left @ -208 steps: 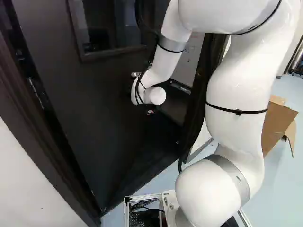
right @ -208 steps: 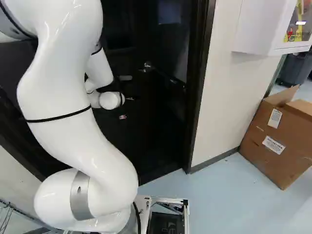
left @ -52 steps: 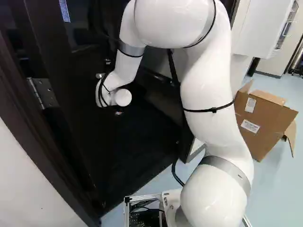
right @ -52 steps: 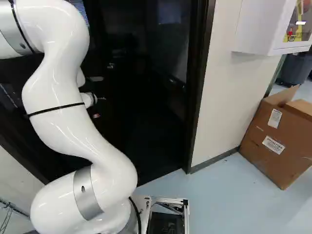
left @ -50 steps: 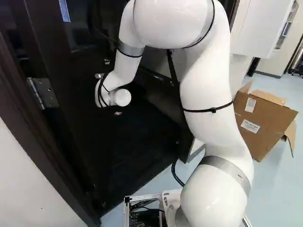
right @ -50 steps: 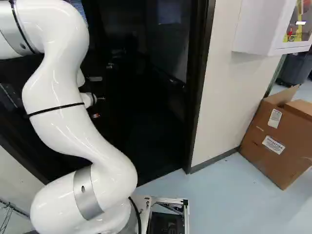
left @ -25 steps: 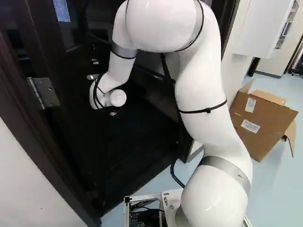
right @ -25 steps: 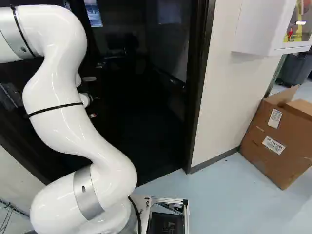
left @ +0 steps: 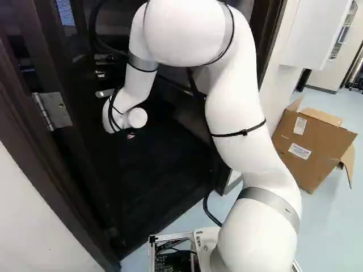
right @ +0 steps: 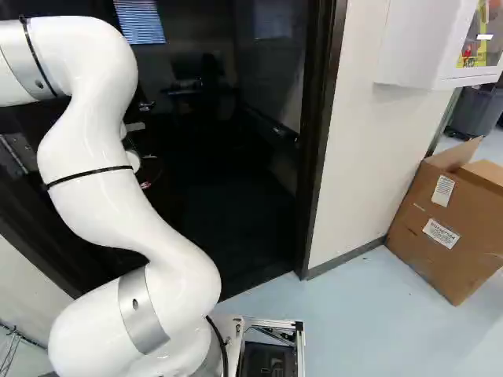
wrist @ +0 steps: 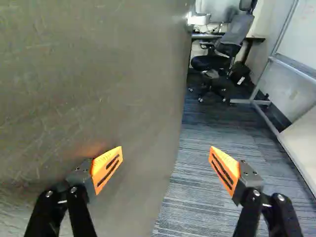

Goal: Open the door and move inside

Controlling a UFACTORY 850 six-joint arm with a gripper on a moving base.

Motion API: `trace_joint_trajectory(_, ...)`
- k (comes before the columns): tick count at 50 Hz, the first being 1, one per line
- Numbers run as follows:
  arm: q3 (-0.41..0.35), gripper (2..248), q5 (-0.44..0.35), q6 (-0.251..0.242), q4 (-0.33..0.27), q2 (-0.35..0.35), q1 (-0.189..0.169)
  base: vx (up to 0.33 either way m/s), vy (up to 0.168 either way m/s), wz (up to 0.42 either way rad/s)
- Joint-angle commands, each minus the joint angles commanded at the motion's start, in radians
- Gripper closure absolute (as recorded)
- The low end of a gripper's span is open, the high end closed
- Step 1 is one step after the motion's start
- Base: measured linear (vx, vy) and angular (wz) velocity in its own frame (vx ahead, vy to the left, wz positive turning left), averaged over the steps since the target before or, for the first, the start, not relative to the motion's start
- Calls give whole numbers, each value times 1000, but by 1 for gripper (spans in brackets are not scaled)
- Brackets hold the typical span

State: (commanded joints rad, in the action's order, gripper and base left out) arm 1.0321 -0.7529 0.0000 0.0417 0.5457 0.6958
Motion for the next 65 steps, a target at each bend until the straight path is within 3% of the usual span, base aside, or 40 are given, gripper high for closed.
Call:
trace_joint_trajectory(16, 35, 3, -7, 0, -37, 26, 18, 0, 0, 0)
trace_joint_trajectory(65, 64, 3, -7, 0, -39, 48, 32, 0, 0, 0)
